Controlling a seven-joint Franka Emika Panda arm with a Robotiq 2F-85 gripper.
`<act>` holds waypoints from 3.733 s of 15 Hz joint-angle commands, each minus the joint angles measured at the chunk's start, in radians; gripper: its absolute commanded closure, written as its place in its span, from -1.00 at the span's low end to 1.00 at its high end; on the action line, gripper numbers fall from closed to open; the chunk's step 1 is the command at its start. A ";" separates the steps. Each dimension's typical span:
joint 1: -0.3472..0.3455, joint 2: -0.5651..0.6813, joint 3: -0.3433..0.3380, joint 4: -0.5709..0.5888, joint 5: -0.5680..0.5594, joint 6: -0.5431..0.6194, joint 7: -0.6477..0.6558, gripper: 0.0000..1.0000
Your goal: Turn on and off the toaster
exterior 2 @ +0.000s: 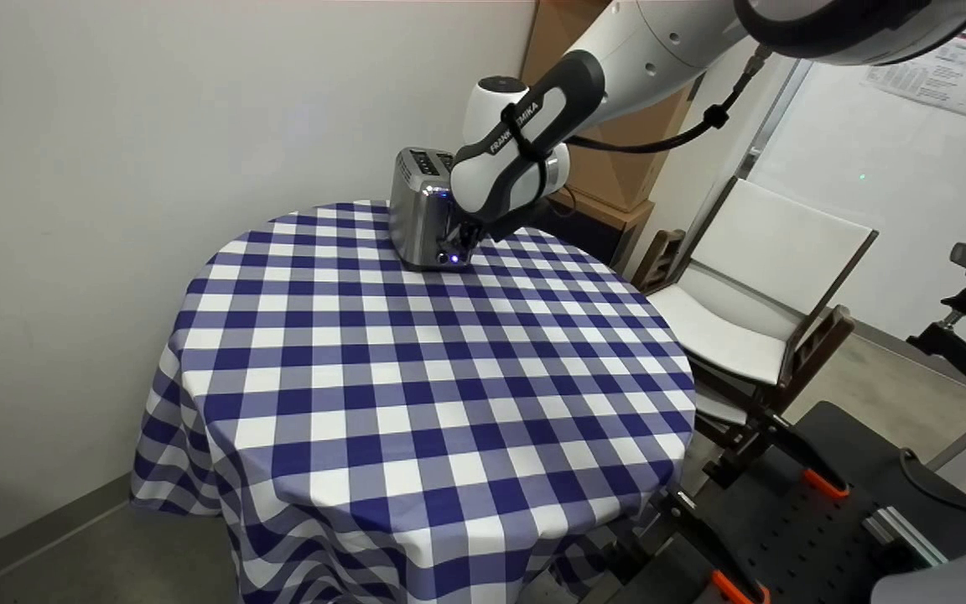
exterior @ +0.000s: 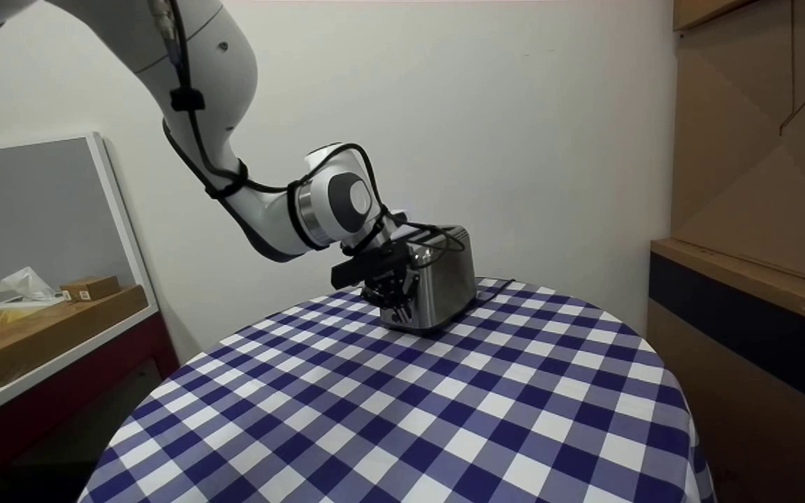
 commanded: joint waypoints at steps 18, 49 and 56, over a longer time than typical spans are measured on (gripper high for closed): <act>-0.021 0.115 0.030 0.143 0.013 0.005 -0.019 0.99; -0.103 -0.234 0.135 0.037 0.109 -0.461 -0.086 0.99; -0.108 -0.473 0.134 -0.185 0.156 -0.444 -0.001 0.99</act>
